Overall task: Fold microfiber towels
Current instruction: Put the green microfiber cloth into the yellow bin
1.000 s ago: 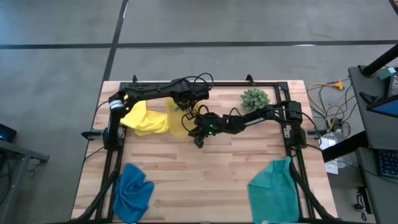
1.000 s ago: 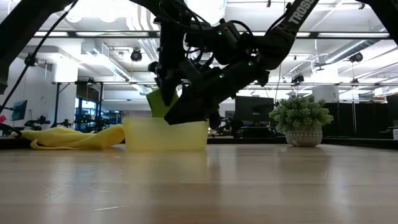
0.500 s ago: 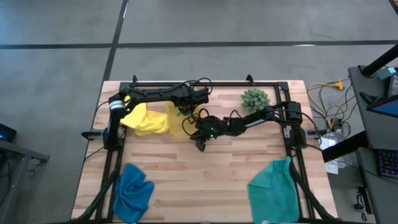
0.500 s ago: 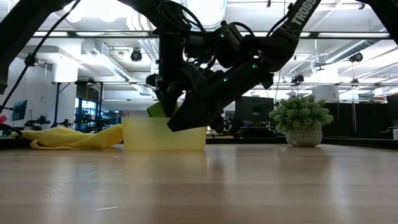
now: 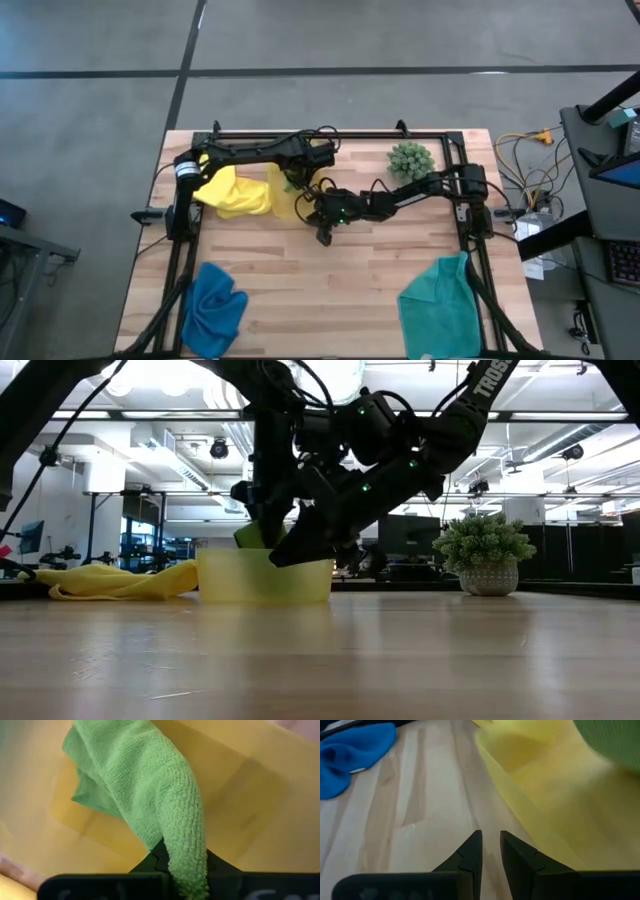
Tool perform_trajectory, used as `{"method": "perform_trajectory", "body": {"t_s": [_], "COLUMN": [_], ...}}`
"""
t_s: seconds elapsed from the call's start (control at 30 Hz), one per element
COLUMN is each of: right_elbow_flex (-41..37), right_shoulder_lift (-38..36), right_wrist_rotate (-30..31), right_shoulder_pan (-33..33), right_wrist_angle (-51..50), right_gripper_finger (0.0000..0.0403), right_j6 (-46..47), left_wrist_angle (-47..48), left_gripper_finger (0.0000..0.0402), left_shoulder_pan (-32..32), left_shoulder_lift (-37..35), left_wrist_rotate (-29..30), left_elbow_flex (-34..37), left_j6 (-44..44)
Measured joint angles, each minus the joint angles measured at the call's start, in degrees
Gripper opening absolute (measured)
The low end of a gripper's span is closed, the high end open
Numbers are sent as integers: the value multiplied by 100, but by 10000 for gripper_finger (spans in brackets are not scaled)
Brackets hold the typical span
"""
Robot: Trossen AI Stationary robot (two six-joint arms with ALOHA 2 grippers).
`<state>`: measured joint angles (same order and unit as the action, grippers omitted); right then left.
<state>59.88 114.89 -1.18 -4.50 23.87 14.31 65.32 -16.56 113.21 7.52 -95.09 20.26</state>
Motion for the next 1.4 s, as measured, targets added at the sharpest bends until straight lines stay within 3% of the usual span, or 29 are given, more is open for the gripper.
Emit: {"method": "perform_trajectory", "body": {"t_s": [0.3,0.67,0.83,0.97,1.2,1.27,1.4], "right_elbow_flex": [9,-351,-470,-495,-523,-447,88], "right_shoulder_lift": [-163,-752,-1163,-1634,-2499,-2553,-2227], "right_wrist_rotate": [30,-12,-1,1,459,251,-794], "right_shoulder_pan": [78,161,232,261,172,-54,-676], "right_wrist_angle": [256,-152,-188,-524,-1111,-1225,-2002], "right_gripper_finger": [63,63,63,63,63,63,63], "right_j6": [-555,-683,-713,-867,-956,-828,-682], "left_wrist_angle": [-776,-1187,-1132,-1079,-486,-314,-365], "left_gripper_finger": [13,155,198,209,210,210,208], "left_shoulder_pan": [25,-22,-33,-62,-131,-183,-356], "left_shoulder_lift": [-11,-149,-321,-558,-1161,-1403,-1944], "left_wrist_rotate": [-290,-601,-677,-584,271,488,602], "left_elbow_flex": [1,-3,-15,-15,-11,89,724], "left_j6": [-686,-1010,-1320,-1326,-1327,-1333,-1321]}}
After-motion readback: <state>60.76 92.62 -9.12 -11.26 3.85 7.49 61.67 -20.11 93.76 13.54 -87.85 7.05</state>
